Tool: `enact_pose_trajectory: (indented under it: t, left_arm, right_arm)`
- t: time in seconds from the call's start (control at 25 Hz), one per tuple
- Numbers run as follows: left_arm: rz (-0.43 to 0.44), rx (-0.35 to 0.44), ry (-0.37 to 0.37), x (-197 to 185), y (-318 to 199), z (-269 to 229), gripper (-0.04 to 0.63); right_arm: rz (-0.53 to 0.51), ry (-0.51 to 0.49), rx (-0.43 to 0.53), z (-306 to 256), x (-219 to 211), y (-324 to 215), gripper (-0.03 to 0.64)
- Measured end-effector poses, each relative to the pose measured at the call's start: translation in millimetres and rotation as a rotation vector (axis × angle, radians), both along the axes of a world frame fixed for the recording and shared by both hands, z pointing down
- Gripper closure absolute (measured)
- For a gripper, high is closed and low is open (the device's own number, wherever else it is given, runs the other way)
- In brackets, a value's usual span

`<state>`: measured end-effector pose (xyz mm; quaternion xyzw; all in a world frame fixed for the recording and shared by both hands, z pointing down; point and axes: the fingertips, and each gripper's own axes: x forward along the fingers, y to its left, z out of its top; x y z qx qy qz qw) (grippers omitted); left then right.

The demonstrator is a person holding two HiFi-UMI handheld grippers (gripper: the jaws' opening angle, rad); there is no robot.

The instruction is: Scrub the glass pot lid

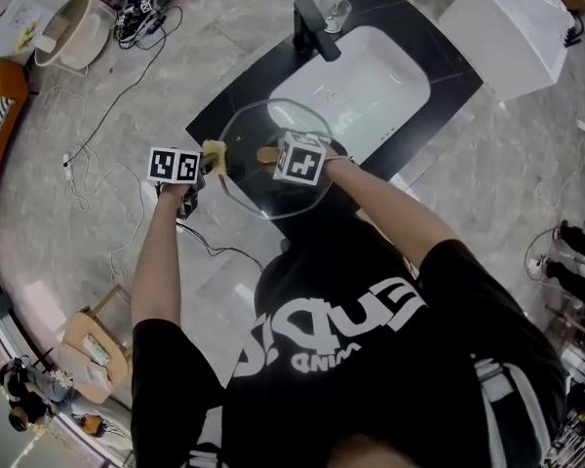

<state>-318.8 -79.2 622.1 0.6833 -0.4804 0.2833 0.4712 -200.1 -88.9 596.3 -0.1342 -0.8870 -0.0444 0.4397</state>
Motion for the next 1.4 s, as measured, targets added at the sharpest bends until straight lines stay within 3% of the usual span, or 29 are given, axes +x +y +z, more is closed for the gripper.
enact_pose_trajectory:
  t: [0.32, 0.72, 0.92, 1.12, 1.4]
  left_arm:
    - [-0.022, 0.026, 0.014, 15, 29, 1, 0.545]
    - [-0.009, 0.051, -0.025, 38, 56, -2, 0.545]
    - [-0.055, 0.074, -0.023, 50, 65, -3, 0.545]
    - [-0.101, 0.102, -0.019, 64, 73, -6, 0.545]
    - [-0.077, 0.107, -0.016, 93, 83, -4, 0.545]
  right_arm:
    - [-0.008, 0.001, 0.004, -1, -1, 1, 0.443]
    - [-0.011, -0.005, 0.004, -4, -3, 2, 0.443]
    - [-0.003, 0.008, -0.031, 1, -1, 5, 0.443]
    - [-0.020, 0.013, -0.004, -2, 0, 3, 0.443]
    - [-0.010, 0.013, -0.026, 0, 1, 5, 0.443]
